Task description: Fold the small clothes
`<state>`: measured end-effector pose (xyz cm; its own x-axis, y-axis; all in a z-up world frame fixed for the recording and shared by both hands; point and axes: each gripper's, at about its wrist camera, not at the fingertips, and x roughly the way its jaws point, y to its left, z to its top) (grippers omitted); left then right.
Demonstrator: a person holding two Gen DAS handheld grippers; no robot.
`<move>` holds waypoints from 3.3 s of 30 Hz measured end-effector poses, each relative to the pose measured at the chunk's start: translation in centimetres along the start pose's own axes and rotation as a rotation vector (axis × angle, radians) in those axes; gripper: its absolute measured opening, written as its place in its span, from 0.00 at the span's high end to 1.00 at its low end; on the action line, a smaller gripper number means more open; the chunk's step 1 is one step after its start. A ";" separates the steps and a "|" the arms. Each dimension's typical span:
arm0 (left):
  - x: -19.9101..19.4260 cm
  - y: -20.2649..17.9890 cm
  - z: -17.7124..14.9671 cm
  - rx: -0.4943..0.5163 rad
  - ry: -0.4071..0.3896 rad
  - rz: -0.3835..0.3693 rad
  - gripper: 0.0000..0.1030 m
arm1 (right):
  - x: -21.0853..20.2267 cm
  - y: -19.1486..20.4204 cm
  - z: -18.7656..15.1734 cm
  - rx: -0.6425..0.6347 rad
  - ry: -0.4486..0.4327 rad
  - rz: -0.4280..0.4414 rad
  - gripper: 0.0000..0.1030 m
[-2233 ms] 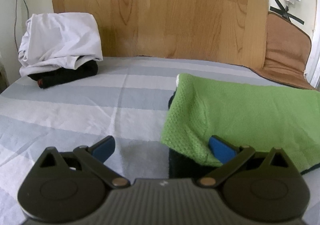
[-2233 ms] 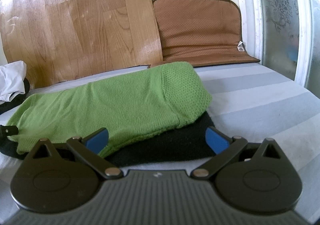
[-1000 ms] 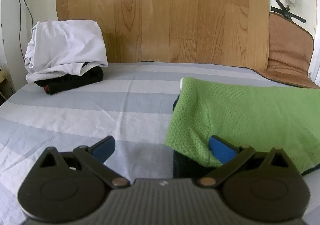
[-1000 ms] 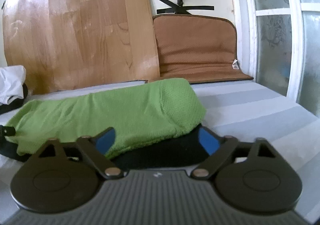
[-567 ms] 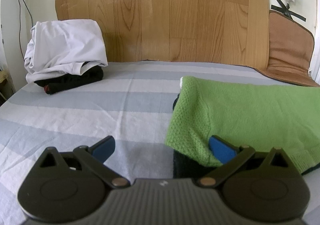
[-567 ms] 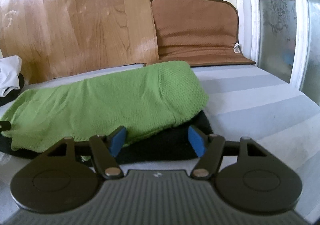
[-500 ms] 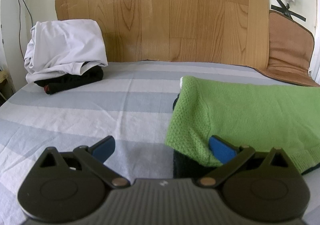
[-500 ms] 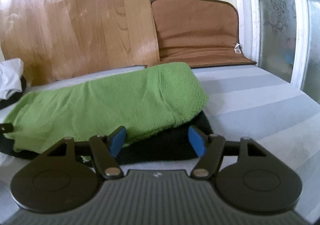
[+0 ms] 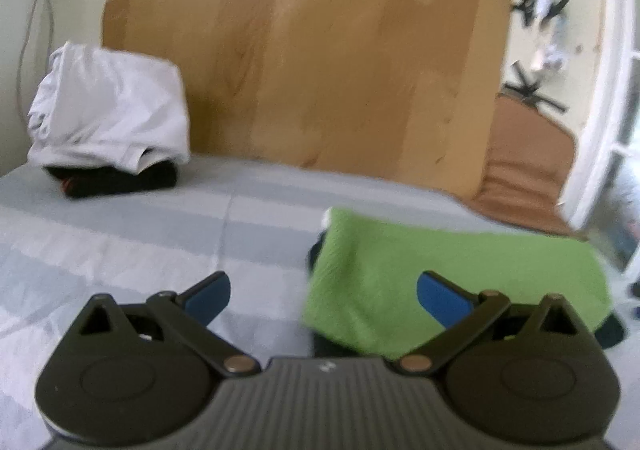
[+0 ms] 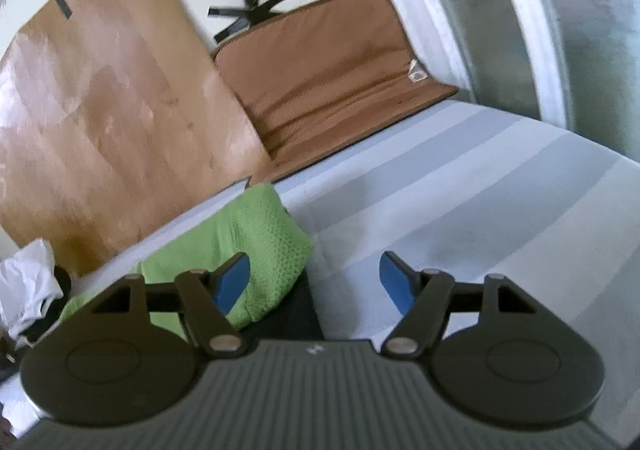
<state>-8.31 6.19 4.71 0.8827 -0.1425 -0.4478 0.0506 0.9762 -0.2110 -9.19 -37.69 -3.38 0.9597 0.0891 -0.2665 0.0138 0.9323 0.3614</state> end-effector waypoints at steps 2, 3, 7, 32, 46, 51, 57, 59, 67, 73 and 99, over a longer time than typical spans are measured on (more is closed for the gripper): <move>-0.5 -0.4 0.8 -0.005 -0.004 -0.083 0.00 | 0.8 -0.1 -0.3 -0.002 0.030 0.019 0.30; -0.5 -0.7 1.2 -0.008 0.000 -0.120 0.00 | 1.7 -0.1 -0.4 0.005 0.058 0.036 0.30; 1.2 -2.7 1.9 0.004 0.048 -0.197 0.00 | 4.1 0.7 -1.6 -0.005 0.109 0.052 0.47; -1.4 12.2 3.6 -0.346 -0.017 -0.113 0.01 | 6.9 30.5 -9.1 -0.516 0.329 0.515 0.87; 1.1 6.9 5.8 -0.250 -0.021 -0.228 0.01 | 2.8 26.1 -5.5 -0.632 0.140 0.575 0.58; 3.0 3.2 7.4 -0.133 0.019 -0.178 0.07 | 6.8 24.6 -1.7 -0.529 0.117 0.456 0.59; 11.6 3.6 6.7 -0.153 0.300 -0.061 0.14 | 16.0 26.8 -6.0 -0.729 0.275 0.249 0.56; 13.1 4.5 5.8 -0.221 0.315 -0.077 0.02 | 16.2 27.1 -7.5 -0.791 0.212 0.212 0.54; 10.5 3.9 6.6 -0.173 0.268 -0.048 0.00 | 12.9 24.6 -6.0 -0.689 0.160 0.288 0.40; 5.8 3.4 6.3 -0.131 0.171 -0.062 0.00 | 7.9 21.1 -7.1 -0.558 0.084 0.349 0.33; 3.6 2.3 2.1 -0.048 0.225 0.162 0.00 | 7.5 10.9 -9.3 0.035 0.222 0.466 0.27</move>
<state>-4.06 8.28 4.50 0.7515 -0.0231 -0.6594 -0.1096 0.9811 -0.1593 -4.40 -23.63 -9.77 0.7834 0.5680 -0.2522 -0.3878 0.7639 0.5158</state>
